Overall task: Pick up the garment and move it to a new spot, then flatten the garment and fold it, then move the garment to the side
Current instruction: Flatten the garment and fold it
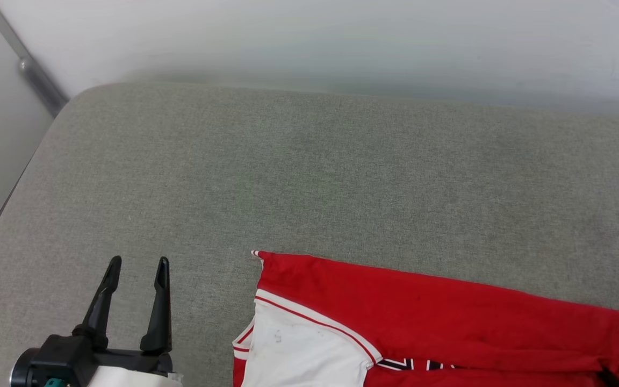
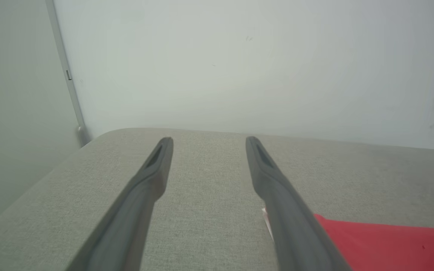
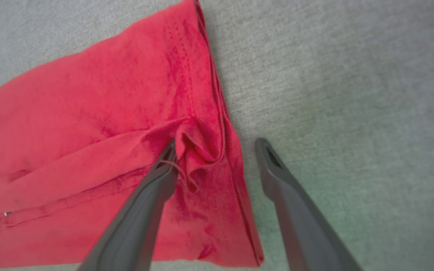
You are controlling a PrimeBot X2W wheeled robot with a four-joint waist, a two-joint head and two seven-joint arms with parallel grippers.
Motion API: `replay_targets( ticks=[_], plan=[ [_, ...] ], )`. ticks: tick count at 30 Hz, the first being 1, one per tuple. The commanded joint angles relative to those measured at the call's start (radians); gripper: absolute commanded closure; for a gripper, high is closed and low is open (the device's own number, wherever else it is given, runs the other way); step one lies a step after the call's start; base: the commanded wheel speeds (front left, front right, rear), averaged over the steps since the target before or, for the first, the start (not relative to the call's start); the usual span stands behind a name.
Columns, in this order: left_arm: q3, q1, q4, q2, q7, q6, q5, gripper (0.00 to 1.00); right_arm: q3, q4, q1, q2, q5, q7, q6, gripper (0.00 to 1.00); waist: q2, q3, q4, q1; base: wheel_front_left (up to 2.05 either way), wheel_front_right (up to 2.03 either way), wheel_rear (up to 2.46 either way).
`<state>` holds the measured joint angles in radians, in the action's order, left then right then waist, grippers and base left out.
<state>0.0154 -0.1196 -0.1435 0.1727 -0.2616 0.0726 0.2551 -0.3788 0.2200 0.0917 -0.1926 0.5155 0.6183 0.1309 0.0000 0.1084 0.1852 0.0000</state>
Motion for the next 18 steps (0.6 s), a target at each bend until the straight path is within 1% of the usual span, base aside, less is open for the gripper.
replay_targets(
  ticks=[1,3,7,10,17,18],
  plan=[
    [-0.005,0.001,0.004,-0.009,-0.004,0.010,-0.010,0.00,0.012,0.024,-0.002,0.019,0.010,0.008,0.000,0.00,0.0000,0.007,0.006,0.0000,0.00,0.00,0.00],
    [-0.012,0.010,0.013,-0.033,-0.004,0.032,-0.036,0.00,0.048,0.047,0.007,0.027,0.036,0.018,0.000,0.00,0.0000,0.016,0.012,0.0000,0.00,0.00,0.00],
    [-0.022,0.018,0.022,-0.054,-0.004,0.046,-0.058,0.00,0.103,0.060,0.018,0.046,0.076,0.016,0.003,0.00,0.0000,0.023,0.017,0.0000,0.00,0.00,0.00],
    [-0.029,0.023,0.027,-0.064,-0.004,0.052,-0.066,0.00,0.153,0.064,0.028,0.053,0.103,0.013,0.006,0.00,0.0000,0.023,0.018,0.0000,0.00,0.00,0.00],
    [-0.046,0.024,0.027,-0.074,-0.004,0.056,-0.070,0.00,0.216,0.072,0.027,0.043,0.110,-0.020,0.006,0.00,0.0000,0.016,0.013,0.0000,0.00,0.00,0.00],
    [-0.048,0.023,0.027,-0.075,-0.004,0.056,-0.072,0.00,0.220,0.071,0.024,0.039,0.105,-0.028,0.006,0.25,0.0000,0.013,0.011,0.0000,0.00,0.00,0.00]
  ],
)
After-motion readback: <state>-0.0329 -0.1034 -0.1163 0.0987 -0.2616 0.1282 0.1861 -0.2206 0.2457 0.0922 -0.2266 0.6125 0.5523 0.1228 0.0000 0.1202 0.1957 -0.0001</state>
